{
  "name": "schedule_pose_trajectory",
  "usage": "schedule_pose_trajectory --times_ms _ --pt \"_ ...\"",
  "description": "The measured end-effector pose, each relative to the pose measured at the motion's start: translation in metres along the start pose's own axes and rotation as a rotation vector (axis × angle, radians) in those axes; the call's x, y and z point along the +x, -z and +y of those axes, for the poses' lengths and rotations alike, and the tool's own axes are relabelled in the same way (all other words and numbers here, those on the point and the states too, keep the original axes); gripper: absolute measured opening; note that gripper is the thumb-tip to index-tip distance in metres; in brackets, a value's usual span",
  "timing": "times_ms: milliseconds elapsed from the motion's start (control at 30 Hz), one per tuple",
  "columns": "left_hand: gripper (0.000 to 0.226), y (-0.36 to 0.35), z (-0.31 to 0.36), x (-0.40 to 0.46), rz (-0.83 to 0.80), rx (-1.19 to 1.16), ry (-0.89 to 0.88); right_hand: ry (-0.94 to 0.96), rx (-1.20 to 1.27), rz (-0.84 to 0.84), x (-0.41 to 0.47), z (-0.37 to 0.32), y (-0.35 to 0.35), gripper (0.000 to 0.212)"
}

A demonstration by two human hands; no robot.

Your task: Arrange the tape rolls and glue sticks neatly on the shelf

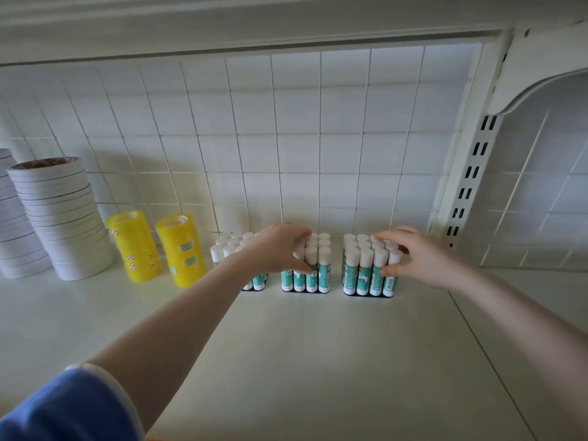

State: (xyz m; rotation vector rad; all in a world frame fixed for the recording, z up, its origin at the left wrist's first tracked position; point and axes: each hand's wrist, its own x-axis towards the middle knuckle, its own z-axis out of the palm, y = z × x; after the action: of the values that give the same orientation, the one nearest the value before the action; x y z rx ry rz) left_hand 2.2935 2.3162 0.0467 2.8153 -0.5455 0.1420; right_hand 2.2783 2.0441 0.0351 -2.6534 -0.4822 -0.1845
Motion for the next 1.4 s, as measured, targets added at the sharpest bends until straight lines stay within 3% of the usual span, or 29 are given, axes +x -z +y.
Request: schedule_pose_trajectory --times_ms 100,267,433,667,933,1200,1400 --pt "0.062 -0.001 0.001 0.0 0.0 0.01 -0.007 0.013 -0.091 -0.011 -0.001 -0.003 0.003 0.066" --pt "0.047 0.001 0.004 -0.003 -0.023 0.133 -0.044 0.122 -0.452 -0.057 0.003 -0.02 0.011 0.054" --pt "0.052 0.0 0.009 -0.006 -0.038 0.262 -0.09 0.154 -0.565 -0.122 0.0 -0.025 0.008 0.065" --pt "0.061 0.0 0.012 -0.007 -0.065 0.253 -0.081 0.17 -0.582 -0.098 -0.003 -0.026 0.011 0.056" --pt "0.048 -0.002 0.011 -0.01 -0.054 0.204 -0.066 0.169 -0.505 -0.117 -0.002 -0.024 0.014 0.059" --pt "0.039 -0.002 0.015 -0.011 -0.045 0.158 -0.048 0.139 -0.46 -0.126 -0.003 -0.017 0.014 0.048" --pt "0.075 0.0 0.023 -0.019 -0.058 0.167 -0.017 0.13 -0.477 -0.057 -0.007 -0.023 0.01 0.052"
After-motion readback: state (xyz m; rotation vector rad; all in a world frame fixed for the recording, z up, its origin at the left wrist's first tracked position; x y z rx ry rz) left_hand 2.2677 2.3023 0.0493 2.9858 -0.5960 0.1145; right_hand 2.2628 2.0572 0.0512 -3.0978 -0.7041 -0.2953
